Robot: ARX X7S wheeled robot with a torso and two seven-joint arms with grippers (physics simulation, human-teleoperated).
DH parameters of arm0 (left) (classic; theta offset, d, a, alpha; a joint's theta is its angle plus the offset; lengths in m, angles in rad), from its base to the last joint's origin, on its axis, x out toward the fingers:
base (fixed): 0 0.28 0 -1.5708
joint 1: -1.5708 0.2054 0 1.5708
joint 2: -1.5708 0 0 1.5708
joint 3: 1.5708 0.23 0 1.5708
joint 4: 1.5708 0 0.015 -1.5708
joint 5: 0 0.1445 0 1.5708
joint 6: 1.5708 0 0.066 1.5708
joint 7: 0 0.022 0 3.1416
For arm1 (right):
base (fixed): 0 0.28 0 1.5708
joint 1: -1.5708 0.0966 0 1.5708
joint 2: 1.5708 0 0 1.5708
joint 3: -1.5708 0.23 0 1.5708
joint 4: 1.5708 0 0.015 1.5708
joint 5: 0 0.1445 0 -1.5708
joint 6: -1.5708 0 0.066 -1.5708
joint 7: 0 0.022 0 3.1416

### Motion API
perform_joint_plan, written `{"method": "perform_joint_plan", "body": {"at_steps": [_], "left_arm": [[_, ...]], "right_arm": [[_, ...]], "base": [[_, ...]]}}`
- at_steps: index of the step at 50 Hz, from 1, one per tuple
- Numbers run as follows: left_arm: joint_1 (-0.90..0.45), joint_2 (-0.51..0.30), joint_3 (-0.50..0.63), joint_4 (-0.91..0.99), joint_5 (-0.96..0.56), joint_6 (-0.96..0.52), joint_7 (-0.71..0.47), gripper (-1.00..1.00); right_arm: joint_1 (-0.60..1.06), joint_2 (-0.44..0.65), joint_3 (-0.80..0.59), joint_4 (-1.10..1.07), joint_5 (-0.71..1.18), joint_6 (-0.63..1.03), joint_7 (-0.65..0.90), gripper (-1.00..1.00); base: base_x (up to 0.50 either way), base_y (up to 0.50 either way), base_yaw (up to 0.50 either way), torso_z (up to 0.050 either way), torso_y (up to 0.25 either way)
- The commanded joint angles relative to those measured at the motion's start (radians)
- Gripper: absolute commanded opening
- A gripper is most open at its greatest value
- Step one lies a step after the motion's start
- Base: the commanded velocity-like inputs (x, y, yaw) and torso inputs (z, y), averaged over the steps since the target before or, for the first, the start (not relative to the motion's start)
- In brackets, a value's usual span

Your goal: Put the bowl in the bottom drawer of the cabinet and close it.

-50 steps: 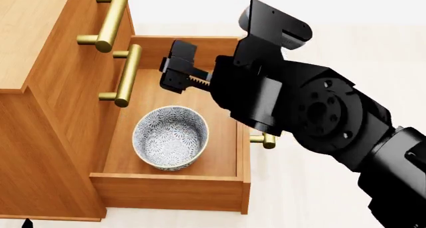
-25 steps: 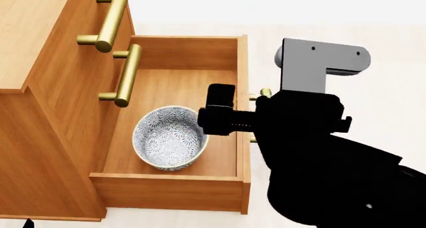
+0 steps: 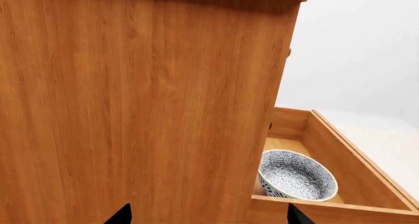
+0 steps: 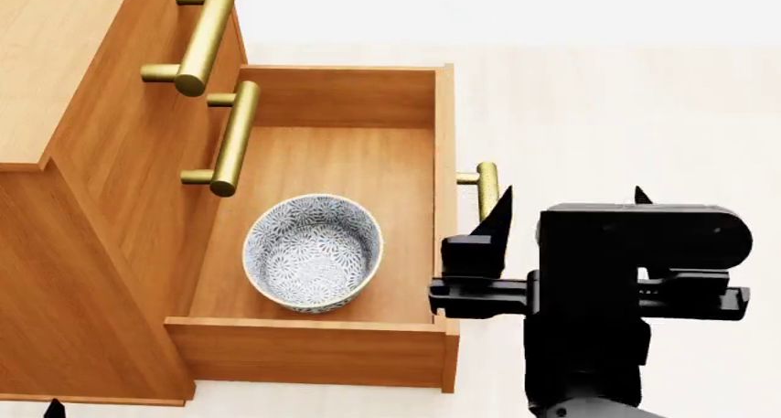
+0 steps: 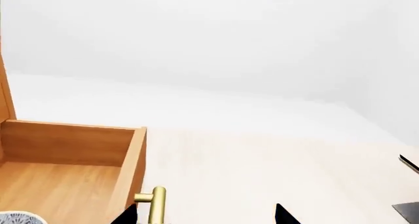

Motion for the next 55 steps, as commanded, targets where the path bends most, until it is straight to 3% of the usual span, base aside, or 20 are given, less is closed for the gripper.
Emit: {"method": "perform_joint_plan", "body": {"at_steps": [1,12,18,55], "left_arm": [[-0.002,-0.003,0.0,0.003,-0.002,-0.001,-0.004,1.0],[0.001,-0.006,0.001,0.013,-0.003,-0.002,-0.009,1.0],[-0.001,-0.006,0.003,0.014,-0.004,-0.003,-0.01,1.0],[0.007,-0.013,0.001,0.009,-0.003,0.012,-0.012,1.0]], "right_arm": [[-0.078,0.046,-0.024,-0.053,-0.182,-0.053,0.137,1.0],[-0.172,0.053,-0.042,-0.031,-0.238,-0.116,0.154,1.0],[-0.251,0.047,-0.034,0.016,-0.265,-0.238,0.104,1.0],[-0.397,-0.088,-0.04,0.25,-0.291,-0.318,0.016,1.0]], "base": [[0.0,0.0,0.0,0.0,0.0],[0.0,0.0,0.0,0.0,0.0],[0.0,0.0,0.0,0.0,0.0],[0.0,0.0,0.0,0.0,0.0]]}}
